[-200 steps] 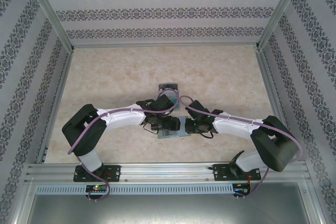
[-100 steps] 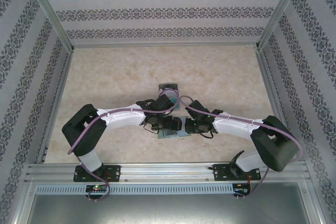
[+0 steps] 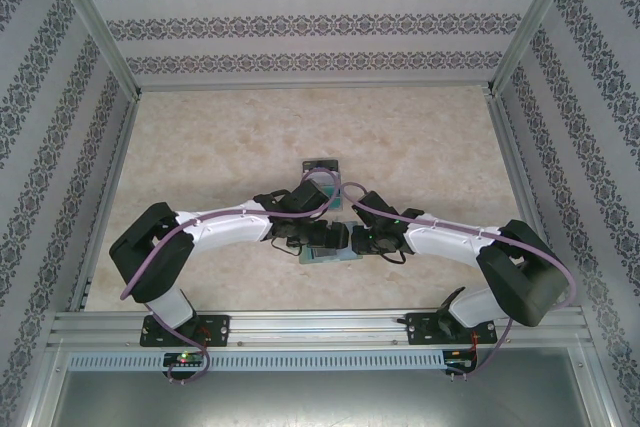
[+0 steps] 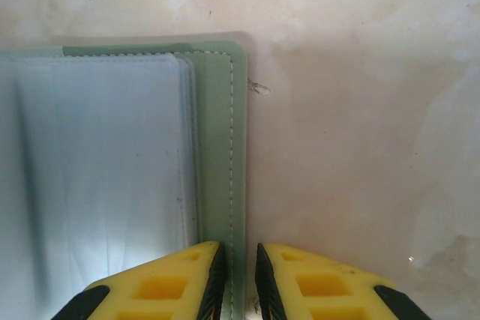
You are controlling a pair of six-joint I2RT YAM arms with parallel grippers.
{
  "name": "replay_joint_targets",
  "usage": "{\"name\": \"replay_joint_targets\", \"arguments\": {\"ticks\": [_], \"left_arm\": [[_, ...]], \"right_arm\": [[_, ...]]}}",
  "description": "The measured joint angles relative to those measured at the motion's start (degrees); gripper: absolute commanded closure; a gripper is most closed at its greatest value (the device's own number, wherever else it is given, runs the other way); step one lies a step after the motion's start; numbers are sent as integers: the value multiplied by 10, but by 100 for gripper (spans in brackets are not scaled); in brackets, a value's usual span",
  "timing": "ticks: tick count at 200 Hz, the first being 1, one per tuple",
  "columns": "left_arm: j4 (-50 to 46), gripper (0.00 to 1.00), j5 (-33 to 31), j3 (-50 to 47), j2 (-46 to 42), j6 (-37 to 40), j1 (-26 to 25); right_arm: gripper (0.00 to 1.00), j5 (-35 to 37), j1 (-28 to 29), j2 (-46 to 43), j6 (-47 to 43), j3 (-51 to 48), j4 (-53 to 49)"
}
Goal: Take the credit cards out of the card holder
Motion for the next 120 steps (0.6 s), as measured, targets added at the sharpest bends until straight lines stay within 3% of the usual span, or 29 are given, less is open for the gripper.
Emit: {"name": "replay_joint_targets", "arguments": {"ticks": [120], "left_arm": [[0,2,-21,-9,-6,0,0]], "right_arm": [[61,4,3,-27,0,-1,-5]]}}
